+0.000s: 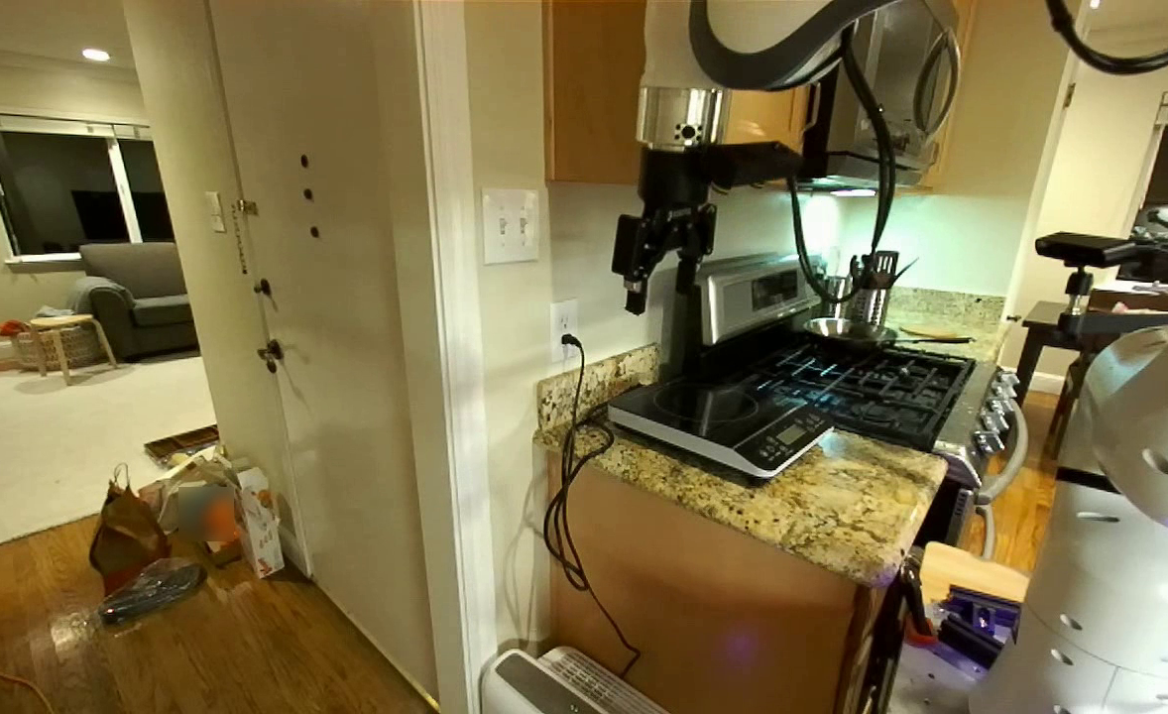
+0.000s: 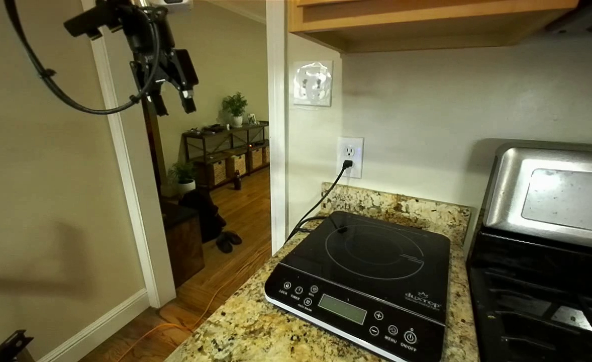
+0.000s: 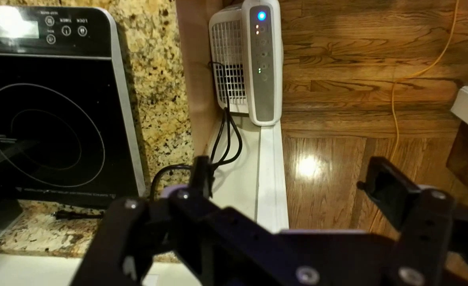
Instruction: Turn off the left switch
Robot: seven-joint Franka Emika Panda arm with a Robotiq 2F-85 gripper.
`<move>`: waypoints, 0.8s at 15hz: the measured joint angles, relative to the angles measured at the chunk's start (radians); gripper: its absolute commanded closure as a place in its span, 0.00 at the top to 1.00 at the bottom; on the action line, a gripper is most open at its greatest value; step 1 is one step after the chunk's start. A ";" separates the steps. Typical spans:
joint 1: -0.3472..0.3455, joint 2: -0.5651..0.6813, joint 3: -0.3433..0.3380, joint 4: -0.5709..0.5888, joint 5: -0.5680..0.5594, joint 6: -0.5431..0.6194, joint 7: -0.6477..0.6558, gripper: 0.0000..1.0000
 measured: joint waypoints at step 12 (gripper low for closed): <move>-0.012 0.126 -0.020 0.094 -0.013 0.052 0.061 1.00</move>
